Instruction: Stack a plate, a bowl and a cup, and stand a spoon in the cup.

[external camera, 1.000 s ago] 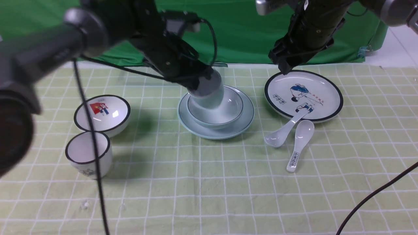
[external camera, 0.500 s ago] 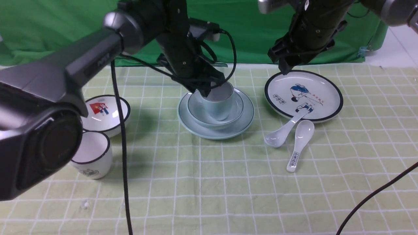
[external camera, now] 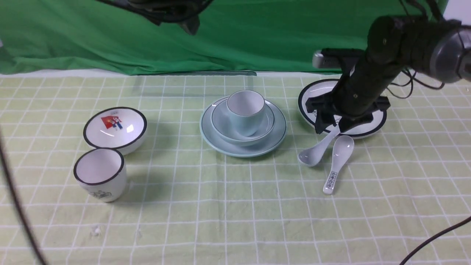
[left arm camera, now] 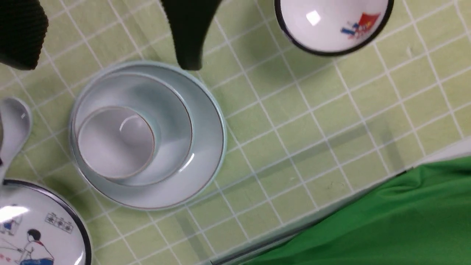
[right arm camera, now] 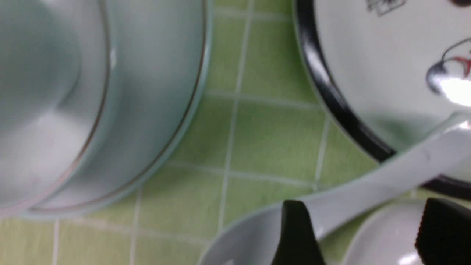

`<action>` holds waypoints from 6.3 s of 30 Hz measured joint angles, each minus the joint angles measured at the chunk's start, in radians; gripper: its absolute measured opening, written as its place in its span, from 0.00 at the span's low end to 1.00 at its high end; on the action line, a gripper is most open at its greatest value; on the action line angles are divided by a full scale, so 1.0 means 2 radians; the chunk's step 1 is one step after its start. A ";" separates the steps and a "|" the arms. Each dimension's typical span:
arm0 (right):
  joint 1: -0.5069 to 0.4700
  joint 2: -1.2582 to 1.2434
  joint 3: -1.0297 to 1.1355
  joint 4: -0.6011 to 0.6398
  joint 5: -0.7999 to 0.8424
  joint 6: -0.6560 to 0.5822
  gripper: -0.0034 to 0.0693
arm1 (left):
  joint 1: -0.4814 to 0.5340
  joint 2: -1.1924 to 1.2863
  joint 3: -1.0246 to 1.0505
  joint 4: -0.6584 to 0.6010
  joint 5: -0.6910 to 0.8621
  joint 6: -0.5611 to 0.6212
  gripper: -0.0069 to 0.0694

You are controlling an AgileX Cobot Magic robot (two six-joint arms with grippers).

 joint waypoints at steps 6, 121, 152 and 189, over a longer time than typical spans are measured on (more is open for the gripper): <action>0.000 0.012 0.009 -0.002 -0.039 0.023 0.67 | -0.001 -0.118 0.165 0.000 -0.002 -0.009 0.56; -0.084 -1.022 0.857 -0.118 -0.484 -0.104 0.06 | -0.001 -0.554 0.719 0.211 -0.457 -0.147 0.05; -0.143 -1.001 0.861 -0.115 -0.306 -0.020 0.12 | 0.000 -0.551 0.739 0.207 -0.494 -0.147 0.05; -0.144 -0.999 0.861 -0.115 -0.304 -0.019 0.25 | 0.098 -0.882 0.998 0.018 -0.496 -0.040 0.05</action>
